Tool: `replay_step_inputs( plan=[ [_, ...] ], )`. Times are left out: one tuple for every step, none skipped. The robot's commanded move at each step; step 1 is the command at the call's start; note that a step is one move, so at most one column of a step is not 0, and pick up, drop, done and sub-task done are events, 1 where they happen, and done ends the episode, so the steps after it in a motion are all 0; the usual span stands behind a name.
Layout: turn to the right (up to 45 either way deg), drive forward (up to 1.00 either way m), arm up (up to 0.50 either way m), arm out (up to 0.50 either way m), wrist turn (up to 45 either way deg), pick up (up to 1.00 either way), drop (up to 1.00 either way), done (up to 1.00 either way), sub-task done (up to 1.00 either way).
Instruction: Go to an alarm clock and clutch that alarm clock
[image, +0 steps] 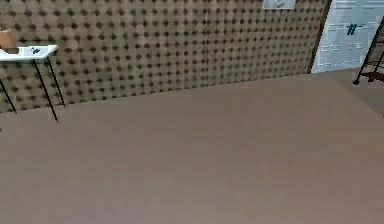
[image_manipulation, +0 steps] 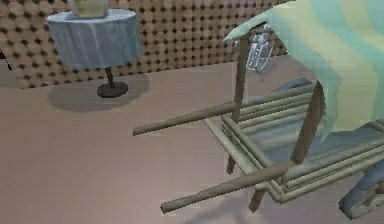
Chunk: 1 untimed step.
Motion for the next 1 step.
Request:
replay_step_inputs(
  plan=[
    [0.0, 0.15, 0.00, 0.00, 0.0, 0.00, 0.00, 0.00, 0.00]
  ],
)
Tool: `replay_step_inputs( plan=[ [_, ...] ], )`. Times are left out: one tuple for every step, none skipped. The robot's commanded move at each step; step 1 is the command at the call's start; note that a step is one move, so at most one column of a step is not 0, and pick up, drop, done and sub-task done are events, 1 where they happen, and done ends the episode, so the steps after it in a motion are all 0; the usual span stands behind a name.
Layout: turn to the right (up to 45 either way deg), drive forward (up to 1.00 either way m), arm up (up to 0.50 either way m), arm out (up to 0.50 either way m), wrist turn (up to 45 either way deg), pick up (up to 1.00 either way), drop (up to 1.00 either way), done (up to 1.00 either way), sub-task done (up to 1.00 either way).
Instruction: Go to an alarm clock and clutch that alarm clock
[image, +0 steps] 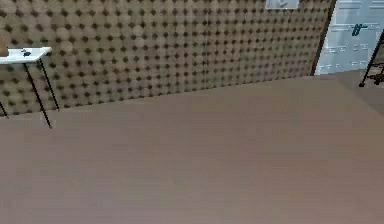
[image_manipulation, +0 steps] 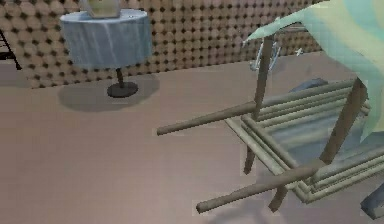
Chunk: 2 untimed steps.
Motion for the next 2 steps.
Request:
replay_step_inputs(
  plan=[
    [24.0, 0.00, 0.00, 0.00, 0.0, 0.00, 0.00, 0.00, 0.00],
    [0.0, 0.35, 0.00, 0.00, 0.0, 0.00, 0.00, 0.00, 0.00]
  ],
)
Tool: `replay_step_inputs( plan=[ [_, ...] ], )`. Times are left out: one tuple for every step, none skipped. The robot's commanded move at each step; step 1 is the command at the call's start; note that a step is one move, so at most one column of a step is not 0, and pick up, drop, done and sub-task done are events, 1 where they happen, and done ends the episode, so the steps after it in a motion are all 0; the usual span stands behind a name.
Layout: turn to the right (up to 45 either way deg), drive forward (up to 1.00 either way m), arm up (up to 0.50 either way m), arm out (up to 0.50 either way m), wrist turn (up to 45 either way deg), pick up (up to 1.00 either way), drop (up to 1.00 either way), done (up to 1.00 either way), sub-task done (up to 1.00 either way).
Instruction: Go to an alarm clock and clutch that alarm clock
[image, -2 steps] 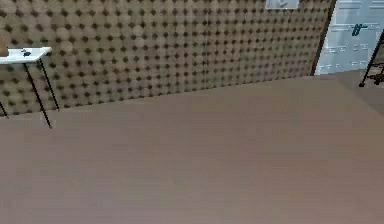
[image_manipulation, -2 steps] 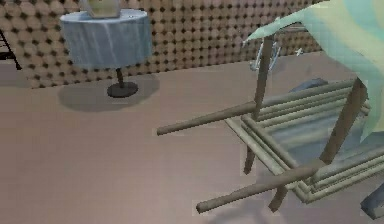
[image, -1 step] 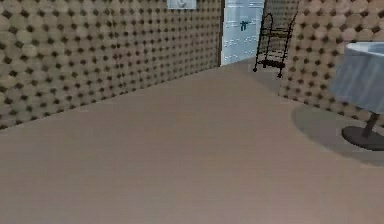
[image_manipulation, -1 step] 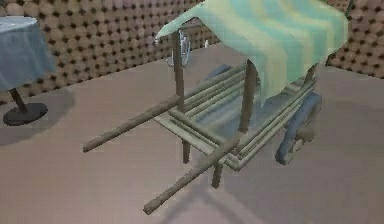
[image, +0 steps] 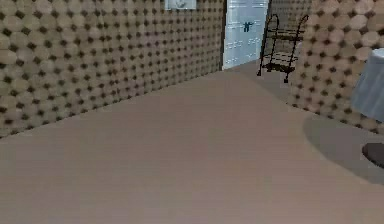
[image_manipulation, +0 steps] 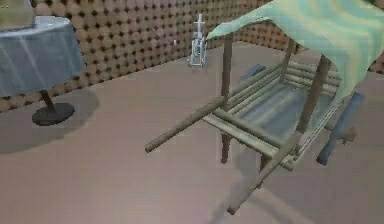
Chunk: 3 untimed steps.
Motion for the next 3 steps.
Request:
replay_step_inputs(
  plan=[
    [45.0, 0.00, 0.00, 0.00, 0.0, 0.00, 0.00, 0.00, 0.00],
    [0.0, 0.95, 0.00, 0.00, 0.0, 0.00, 0.00, 0.00, 0.00],
    [45.0, 0.00, 0.00, 0.00, 0.0, 0.00, 0.00, 0.00, 0.00]
  ],
)
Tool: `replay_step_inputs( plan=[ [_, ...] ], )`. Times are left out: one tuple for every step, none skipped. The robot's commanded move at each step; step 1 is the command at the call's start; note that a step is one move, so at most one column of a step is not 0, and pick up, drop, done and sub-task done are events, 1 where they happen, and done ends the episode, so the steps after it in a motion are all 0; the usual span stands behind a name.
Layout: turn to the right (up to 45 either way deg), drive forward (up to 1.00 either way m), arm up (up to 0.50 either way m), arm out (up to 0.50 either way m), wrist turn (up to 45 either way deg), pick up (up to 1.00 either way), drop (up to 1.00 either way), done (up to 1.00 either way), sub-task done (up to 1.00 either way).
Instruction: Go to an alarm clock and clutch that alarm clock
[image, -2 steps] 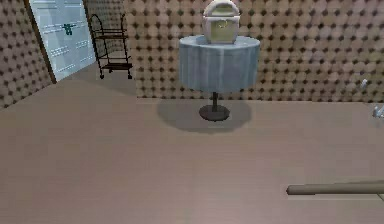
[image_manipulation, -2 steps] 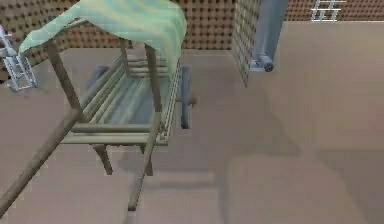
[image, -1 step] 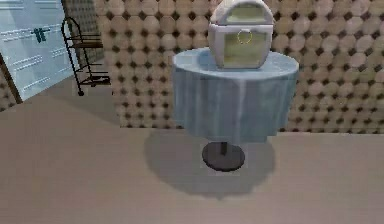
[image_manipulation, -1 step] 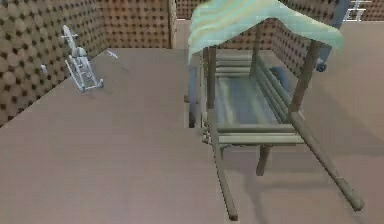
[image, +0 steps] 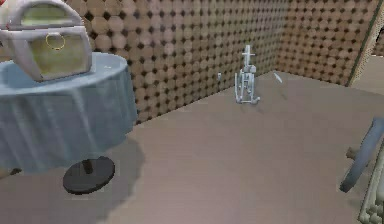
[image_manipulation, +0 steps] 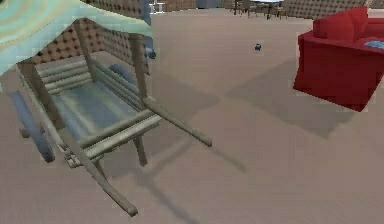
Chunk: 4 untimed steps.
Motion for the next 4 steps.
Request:
replay_step_inputs(
  plan=[
    [18.0, 0.00, 0.00, 0.00, 0.0, 0.00, 0.00, 0.00, 0.00],
    [0.0, 1.00, 0.00, 0.00, 0.0, 0.00, 0.00, 0.00, 0.00],
    [0.0, 0.10, 0.00, 0.00, 0.0, 0.00, 0.00, 0.00, 0.00],
    [27.0, 0.00, 0.00, 0.00, 0.0, 0.00, 0.00, 0.00, 0.00]
  ],
)
